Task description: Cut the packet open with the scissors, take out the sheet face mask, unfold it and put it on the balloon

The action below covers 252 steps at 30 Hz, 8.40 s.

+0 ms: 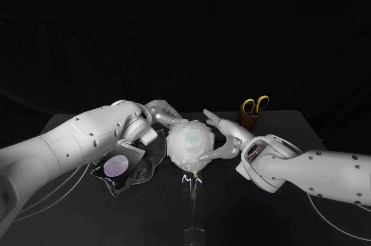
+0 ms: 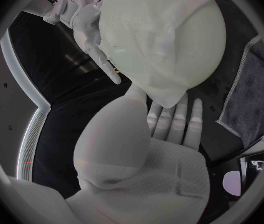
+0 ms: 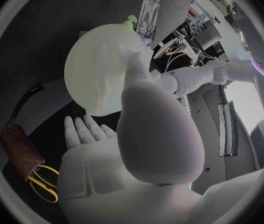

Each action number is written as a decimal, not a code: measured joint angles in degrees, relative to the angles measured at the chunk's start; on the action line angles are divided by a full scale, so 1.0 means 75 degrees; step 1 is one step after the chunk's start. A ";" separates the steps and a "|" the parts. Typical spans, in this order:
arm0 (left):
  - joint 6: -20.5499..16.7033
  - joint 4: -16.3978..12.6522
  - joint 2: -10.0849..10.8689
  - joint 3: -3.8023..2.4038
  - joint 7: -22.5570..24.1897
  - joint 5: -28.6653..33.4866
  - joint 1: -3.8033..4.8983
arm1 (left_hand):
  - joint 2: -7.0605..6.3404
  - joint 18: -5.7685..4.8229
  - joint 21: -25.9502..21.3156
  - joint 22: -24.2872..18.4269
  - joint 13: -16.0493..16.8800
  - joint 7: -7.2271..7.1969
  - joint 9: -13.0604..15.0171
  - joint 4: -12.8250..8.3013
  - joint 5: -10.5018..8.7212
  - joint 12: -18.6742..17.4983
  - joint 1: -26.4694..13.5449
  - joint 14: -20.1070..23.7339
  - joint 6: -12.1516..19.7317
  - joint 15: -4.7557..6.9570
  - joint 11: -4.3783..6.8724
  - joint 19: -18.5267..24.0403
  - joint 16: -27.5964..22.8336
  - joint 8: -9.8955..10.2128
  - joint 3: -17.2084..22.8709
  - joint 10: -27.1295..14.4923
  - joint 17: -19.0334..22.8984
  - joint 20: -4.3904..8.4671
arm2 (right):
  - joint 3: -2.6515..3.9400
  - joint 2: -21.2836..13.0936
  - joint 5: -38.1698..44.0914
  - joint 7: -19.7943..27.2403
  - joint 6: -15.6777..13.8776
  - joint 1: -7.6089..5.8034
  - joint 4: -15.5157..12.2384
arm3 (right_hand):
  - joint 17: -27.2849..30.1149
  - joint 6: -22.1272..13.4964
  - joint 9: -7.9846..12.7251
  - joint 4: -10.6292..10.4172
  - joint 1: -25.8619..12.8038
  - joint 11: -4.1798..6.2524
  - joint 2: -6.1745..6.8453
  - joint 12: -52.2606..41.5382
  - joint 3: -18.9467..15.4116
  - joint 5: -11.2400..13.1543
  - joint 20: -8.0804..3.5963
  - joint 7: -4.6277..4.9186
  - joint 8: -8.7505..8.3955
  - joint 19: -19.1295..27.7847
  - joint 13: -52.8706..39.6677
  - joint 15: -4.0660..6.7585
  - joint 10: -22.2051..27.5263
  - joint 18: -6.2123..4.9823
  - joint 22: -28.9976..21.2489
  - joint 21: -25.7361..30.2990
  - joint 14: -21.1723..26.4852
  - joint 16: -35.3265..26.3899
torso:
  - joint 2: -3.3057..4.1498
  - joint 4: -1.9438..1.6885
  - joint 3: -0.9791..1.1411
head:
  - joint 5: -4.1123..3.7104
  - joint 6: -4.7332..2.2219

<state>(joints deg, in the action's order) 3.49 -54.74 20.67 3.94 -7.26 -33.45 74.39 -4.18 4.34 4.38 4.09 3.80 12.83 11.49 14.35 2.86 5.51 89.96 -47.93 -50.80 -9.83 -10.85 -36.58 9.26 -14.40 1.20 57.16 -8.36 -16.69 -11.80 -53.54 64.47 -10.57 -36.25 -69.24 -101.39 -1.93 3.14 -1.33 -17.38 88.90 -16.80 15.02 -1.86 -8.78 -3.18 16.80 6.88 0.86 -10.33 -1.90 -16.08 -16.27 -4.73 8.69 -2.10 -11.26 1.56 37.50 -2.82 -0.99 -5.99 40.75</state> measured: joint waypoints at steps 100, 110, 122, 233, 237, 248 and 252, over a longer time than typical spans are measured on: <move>-0.3019 -0.5137 0.4284 0.0498 0.1579 0.1766 -0.1126 | -0.0476 0.0409 0.9049 0.7275 0.4080 -0.0481 0.0292 0.0292 -0.0028 0.5955 -0.0643 -0.4724 0.0212 0.1226 0.0851 -0.4556 0.9823 -0.1112 0.0218 0.0248 -0.8877 0.1474 | -0.0242 -0.1580 -0.3258 0.1575 -0.0767 0.0600 -0.1175 | -0.9732 0.7200 -0.1365 0.0203 0.0066 0.1804 -0.2450 -0.6253 -0.0371 0.0051 -0.1568 0.0037 0.1804 -0.7712 -0.5881 0.2284 -0.8928 -0.0488 0.6143 -0.7438 -0.9653 1.1375 | -0.0009 -0.0008 0.0013 | -0.0691 0.0406; -0.3022 -0.5115 0.4153 0.0501 0.1484 0.1655 -0.1189 | -0.0383 0.0409 0.9202 0.7465 0.4229 -0.0469 0.0265 0.0279 -0.0028 0.6186 -0.0551 -0.4750 0.0282 0.1200 0.0832 -0.4583 0.9896 -0.1141 0.0082 0.0144 -0.8879 0.1447 | -0.0237 -0.1365 -0.3194 0.1685 -0.1159 0.0628 -0.1188 | -0.9748 0.7174 -0.1366 0.0209 0.0058 0.1788 -0.2458 -0.6333 -0.0533 0.0052 -0.1529 0.0066 0.1771 -0.7751 -0.5882 0.2257 -0.8971 -0.0480 0.6569 -0.7817 -0.9680 1.1627 | -0.0016 -0.0017 0.0013 | -0.0734 0.0439; -0.3039 -0.5093 0.4053 0.0501 0.1440 0.1577 -0.1201 | -0.0354 0.0408 0.9268 0.7557 0.4259 -0.0469 0.0256 0.0280 -0.0028 0.6279 -0.0522 -0.4749 0.0336 0.1200 0.0832 -0.4583 0.9940 -0.1141 0.0040 0.0144 -0.8878 0.1447 | -0.0207 -0.1134 -0.3182 0.1775 -0.1545 0.0634 -0.1085 | -0.9730 0.7190 -0.1389 0.0189 0.0057 0.1797 -0.2458 -0.6341 -0.0706 0.0052 -0.1498 0.0099 0.1743 -0.7720 -0.5885 0.2227 -0.8985 -0.0427 0.6766 -0.7958 -0.9703 1.1693 | -0.0023 -0.0018 0.0012 | -0.0757 0.0454; -0.3920 -0.5198 0.4155 0.0414 0.2877 0.0463 -0.1205 | -0.0605 0.0181 0.2868 0.2141 0.1704 -0.0489 0.0063 0.0319 0.0019 0.3213 0.0190 0.2508 0.2156 -0.0310 -0.0453 0.0909 0.3697 -0.1564 -0.0984 -0.3147 -0.2986 0.0058 | -0.0110 -0.0970 -0.2371 0.1362 -0.2493 0.0615 -0.0438 | -0.5102 0.5930 -0.2981 0.0173 0.0585 0.1454 -0.2721 -0.3539 -0.1138 0.0012 -0.1241 0.0455 0.2080 -0.4530 -0.5377 0.1746 -0.5691 -0.0491 0.4507 -0.4556 -0.6140 0.6771 | -0.0037 -0.0016 0.0015 | -0.1027 0.0422; -0.4154 -0.5217 0.4130 0.0409 0.3518 0.0309 -0.1205 | -0.0950 -0.0004 0.2176 0.1690 0.1388 -0.0849 0.0043 0.0352 0.0019 0.2927 0.0200 0.3263 0.2518 -0.0518 -0.0516 0.1312 0.3002 -0.1551 -0.0935 -0.3557 -0.2462 0.0004 | -0.0110 -0.0957 -0.2922 0.1857 -0.2488 0.0614 -0.0436 | -0.4066 0.5739 -0.3031 0.0163 0.0245 0.1095 -0.2771 -0.2354 -0.1580 -0.0006 -0.0836 0.0646 0.1770 -0.4040 -0.3943 0.1384 -0.5545 -0.0427 0.3604 -0.3303 -0.5416 0.5061 | -0.0031 -0.0016 0.0013 | -0.1039 0.0411; -0.4264 -0.5000 0.3535 0.0381 0.4031 -0.0567 -0.1206 | -0.1607 -0.0058 0.0482 0.0429 0.0406 -0.1497 -0.0447 0.0387 0.0019 0.1688 0.0098 0.5175 0.3829 -0.0650 0.0273 0.2963 0.0207 -0.0462 -0.1690 -0.4394 -0.0184 -0.0050 | -0.0112 -0.0745 -0.3798 0.2337 -0.2150 0.0613 -0.0292 | -0.2233 0.3757 -0.2240 0.0020 -0.0804 0.0324 -0.1598 -0.0441 -0.1032 0.0024 -0.0024 0.0419 0.0537 -0.2959 -0.1499 0.0433 -0.3813 -0.0423 0.1887 -0.1031 -0.3391 0.1990 | -0.0027 -0.0017 0.0007 | -0.1021 0.0409; -0.4237 -0.4809 0.3296 0.0367 0.3936 -0.1060 -0.1206 | -0.1742 -0.0059 0.0086 0.0100 0.0154 -0.1583 -0.0665 0.0395 0.0019 0.1141 0.0048 0.5515 0.4530 -0.0637 0.0368 0.3611 -0.0183 0.0052 -0.1807 -0.5051 0.0125 -0.0052 | -0.0112 -0.0673 -0.3937 0.2374 -0.2069 0.0613 -0.0260 | -0.1780 0.3312 -0.2001 0.0032 -0.1324 0.0246 -0.0840 -0.0323 -0.0216 0.0024 -0.0024 0.0311 0.0382 -0.2522 -0.1181 0.0339 -0.3627 -0.0423 0.1483 -0.0678 -0.2785 0.1518 | -0.0028 -0.0017 0.0010 | -0.0997 0.0387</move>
<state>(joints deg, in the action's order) -28.29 -90.81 45.38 6.69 22.26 -41.40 65.35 -17.25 3.89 5.02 4.84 4.96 0.96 6.50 17.31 3.01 14.06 90.31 -6.57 -16.82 -14.61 -8.09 -9.50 7.88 -14.01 -12.35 19.27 -7.42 -17.09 -12.64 -58.59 34.95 7.23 -51.76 -64.64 -103.34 -15.28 27.98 -16.34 -17.14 78.97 -14.95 8.72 -4.28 -10.40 -3.00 16.62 9.21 3.72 -29.24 -10.76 -13.55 -43.47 -7.90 19.82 -7.18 -32.15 12.95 37.29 -2.94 -0.92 -13.47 43.65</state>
